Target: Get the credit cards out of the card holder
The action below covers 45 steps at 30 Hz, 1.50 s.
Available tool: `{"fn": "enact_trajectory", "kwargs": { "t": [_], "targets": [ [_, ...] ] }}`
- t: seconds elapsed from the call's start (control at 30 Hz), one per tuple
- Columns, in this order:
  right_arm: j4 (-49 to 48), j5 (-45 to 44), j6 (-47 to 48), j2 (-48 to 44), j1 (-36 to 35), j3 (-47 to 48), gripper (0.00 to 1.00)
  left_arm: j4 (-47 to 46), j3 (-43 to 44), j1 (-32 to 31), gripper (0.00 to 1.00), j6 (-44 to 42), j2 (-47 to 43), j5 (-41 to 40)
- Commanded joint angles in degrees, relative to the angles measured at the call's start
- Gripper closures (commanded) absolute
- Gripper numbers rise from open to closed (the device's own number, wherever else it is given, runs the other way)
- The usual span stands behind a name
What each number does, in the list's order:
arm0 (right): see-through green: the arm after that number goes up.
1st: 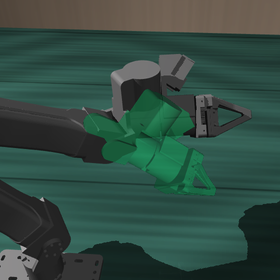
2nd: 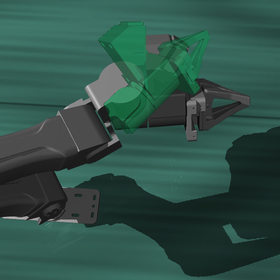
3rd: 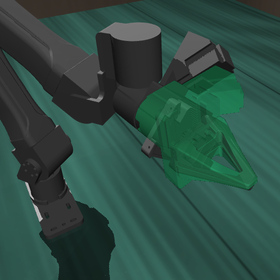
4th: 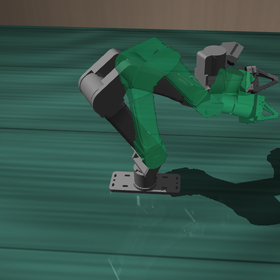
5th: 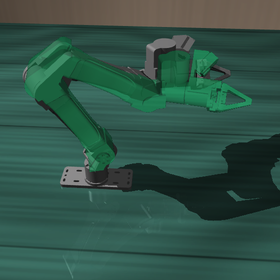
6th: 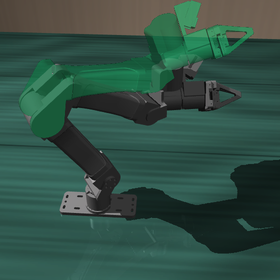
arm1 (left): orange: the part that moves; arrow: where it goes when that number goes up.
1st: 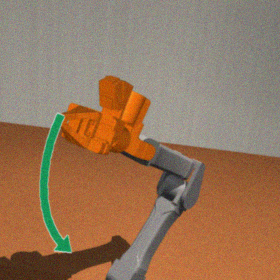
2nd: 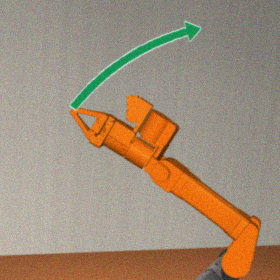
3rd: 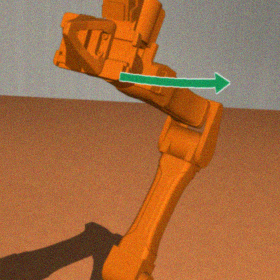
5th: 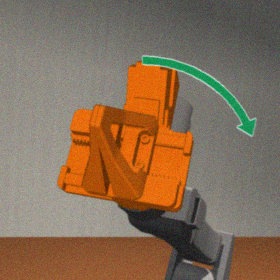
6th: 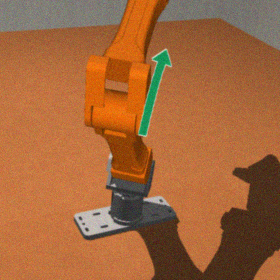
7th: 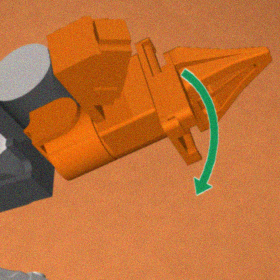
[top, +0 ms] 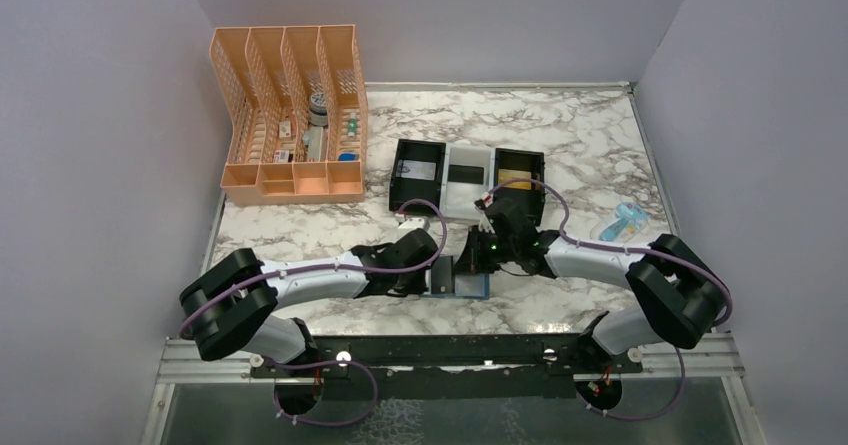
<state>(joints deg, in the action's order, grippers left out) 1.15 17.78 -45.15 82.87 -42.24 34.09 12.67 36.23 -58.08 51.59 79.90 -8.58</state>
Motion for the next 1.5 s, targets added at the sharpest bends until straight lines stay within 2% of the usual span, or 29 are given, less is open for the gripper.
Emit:
{"fn": "enact_trajectory", "kwargs": {
  "t": [0.0,0.07,0.13,0.2,0.3,0.43,0.57,0.73,0.87,1.0,1.2,1.3,1.47],
  "targets": [
    [-2.8,3.6,-0.1,1.3,1.1,-2.8,0.99,2.3,-0.7,-0.9,0.89,-2.0,-1.8,-0.2],
    [-3.3,3.8,-0.4,2.1,1.4,-2.8,0.99,2.3,0.0,-1.2,0.73,-2.2,-3.8,-0.8],
    [-3.0,2.9,-0.5,2.5,1.5,-2.6,0.99,1.6,0.6,-1.3,0.63,-2.7,-6.1,-1.6],
    [-3.0,2.0,-0.9,2.6,1.5,-2.9,0.99,1.0,1.8,-1.2,0.58,-4.1,-7.6,-1.7],
    [-3.1,1.7,-1.0,2.5,1.5,-3.0,0.99,-0.1,3.7,-1.2,0.57,-6.0,-7.7,-0.9],
    [-2.9,1.6,-1.1,2.5,1.5,-3.1,0.99,-3.2,4.5,-1.2,0.58,-6.9,-4.7,1.9],
    [-2.7,1.3,-1.1,2.1,1.6,-3.2,0.99,-4.5,4.7,-1.3,0.66,-6.9,-0.9,2.7],
    [-3.0,1.5,-1.0,1.2,1.5,-3.3,0.99,0.7,4.6,-1.3,0.78,-4.5,1.9,-2.0],
    [-3.2,1.7,-1.1,0.4,1.5,-3.5,0.98,2.4,2.8,-1.2,0.79,-3.2,1.1,-2.9],
    [-3.9,2.3,-1.0,0.4,1.5,-3.5,0.91,1.9,1.0,-1.2,0.79,-2.9,-0.4,-2.9],
    [-5.7,4.3,-0.8,2.4,1.5,-3.4,0.69,0.1,0.7,-1.2,0.81,-4.4,0.9,-0.6],
    [-5.6,4.0,-1.1,3.6,1.6,-3.1,0.68,0.1,0.3,-1.3,0.85,-3.6,1.4,-0.4],
    [-7.3,5.2,-2.0,5.8,1.5,-3.2,0.68,0.1,-1.0,-1.3,0.87,-2.4,0.8,-0.2]
  ]
}}
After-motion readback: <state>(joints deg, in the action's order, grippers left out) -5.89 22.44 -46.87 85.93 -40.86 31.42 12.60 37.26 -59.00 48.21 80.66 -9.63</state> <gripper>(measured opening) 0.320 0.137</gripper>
